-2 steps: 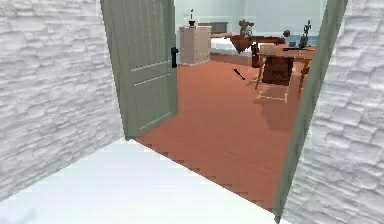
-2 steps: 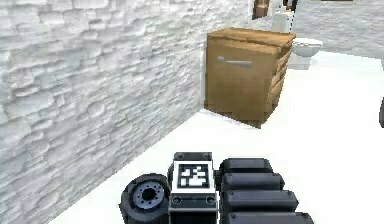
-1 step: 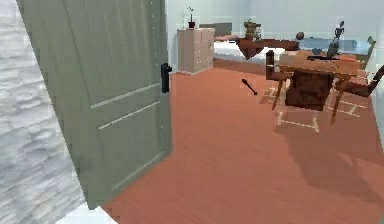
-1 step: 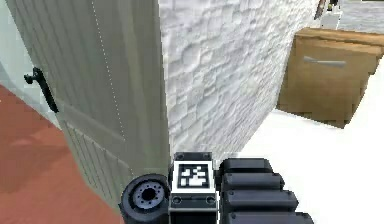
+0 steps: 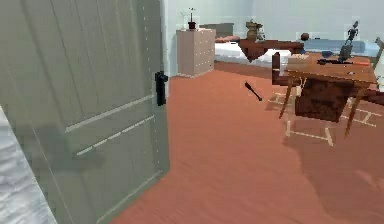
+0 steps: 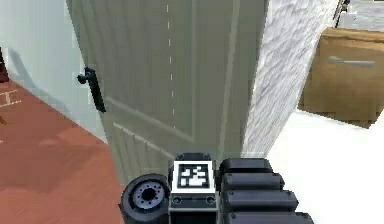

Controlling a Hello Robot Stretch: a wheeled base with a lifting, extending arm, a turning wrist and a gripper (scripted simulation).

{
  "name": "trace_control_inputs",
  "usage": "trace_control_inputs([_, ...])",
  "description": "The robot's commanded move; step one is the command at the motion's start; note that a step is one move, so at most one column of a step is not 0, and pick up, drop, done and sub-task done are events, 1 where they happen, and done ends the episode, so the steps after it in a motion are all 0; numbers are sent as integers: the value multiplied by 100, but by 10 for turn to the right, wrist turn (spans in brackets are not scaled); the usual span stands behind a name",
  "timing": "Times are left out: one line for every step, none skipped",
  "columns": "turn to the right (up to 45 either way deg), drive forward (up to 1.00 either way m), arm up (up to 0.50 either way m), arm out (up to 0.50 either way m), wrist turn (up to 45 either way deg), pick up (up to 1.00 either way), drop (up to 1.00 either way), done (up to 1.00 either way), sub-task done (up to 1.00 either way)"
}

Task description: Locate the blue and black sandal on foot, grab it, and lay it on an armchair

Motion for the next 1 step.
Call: trace_control_inputs([180, 0, 0, 0, 0, 0, 0, 0, 0])
